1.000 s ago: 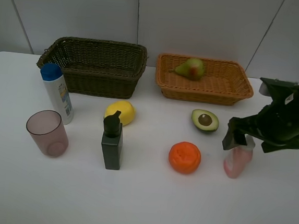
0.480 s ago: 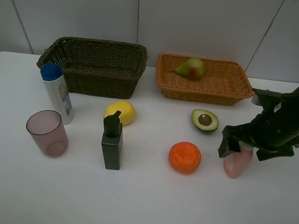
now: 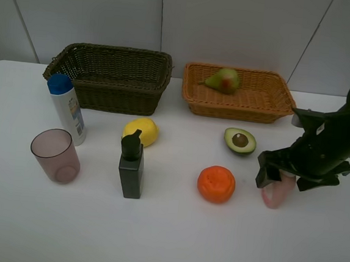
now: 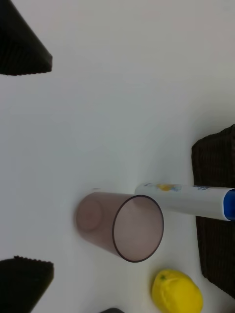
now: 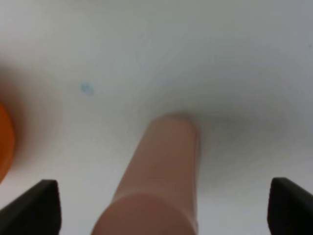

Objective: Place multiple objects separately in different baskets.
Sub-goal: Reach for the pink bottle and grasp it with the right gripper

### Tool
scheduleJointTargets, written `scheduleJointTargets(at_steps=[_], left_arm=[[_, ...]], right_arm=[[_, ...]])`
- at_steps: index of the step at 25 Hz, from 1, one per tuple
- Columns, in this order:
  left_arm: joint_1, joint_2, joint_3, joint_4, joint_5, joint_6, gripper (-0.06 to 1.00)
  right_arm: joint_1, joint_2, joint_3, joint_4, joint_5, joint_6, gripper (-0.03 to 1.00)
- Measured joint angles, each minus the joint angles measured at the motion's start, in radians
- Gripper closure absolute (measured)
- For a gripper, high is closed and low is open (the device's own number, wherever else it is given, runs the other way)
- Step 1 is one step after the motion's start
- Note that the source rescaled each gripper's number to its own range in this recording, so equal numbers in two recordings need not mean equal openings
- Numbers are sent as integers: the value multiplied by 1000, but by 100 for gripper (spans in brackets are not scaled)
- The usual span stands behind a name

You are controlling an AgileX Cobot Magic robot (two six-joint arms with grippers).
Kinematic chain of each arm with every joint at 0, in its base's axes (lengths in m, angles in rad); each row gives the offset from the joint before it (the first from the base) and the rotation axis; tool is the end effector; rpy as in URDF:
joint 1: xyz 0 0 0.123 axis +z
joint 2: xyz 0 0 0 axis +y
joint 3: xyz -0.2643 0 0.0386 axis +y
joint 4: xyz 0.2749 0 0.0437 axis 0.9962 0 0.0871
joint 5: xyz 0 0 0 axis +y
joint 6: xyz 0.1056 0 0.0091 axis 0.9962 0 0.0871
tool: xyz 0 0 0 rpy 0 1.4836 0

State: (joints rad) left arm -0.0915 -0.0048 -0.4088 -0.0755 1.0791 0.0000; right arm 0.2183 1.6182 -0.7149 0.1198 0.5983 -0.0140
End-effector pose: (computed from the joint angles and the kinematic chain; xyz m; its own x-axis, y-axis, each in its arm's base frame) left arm 0.0573 -0.0123 0.2530 -0.5482 0.0145 -0.8362 0.1272 0.9897 -0.0662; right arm 0.2643 0.0659 0.0919 -0.9796 -0.1304 -0.1528 -0.1438 0.9864 0.0797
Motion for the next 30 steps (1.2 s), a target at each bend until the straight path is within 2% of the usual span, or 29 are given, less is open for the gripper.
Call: scheduleJointTargets(at_steps=[1, 3, 5, 8, 30], left_arm=[[0, 0, 0, 0, 0, 0, -6], [0, 0, 0, 0, 0, 0, -6], [0, 0, 0, 0, 0, 0, -6], [0, 0, 0, 0, 0, 0, -6], [0, 0, 0, 0, 0, 0, -6]], right_arm=[[0, 0, 0, 0, 0, 0, 21], [0, 0, 0, 0, 0, 0, 38], [0, 0, 0, 0, 0, 0, 59], [0, 0, 0, 0, -1, 0, 96], [0, -41, 0, -17, 11, -4, 97]])
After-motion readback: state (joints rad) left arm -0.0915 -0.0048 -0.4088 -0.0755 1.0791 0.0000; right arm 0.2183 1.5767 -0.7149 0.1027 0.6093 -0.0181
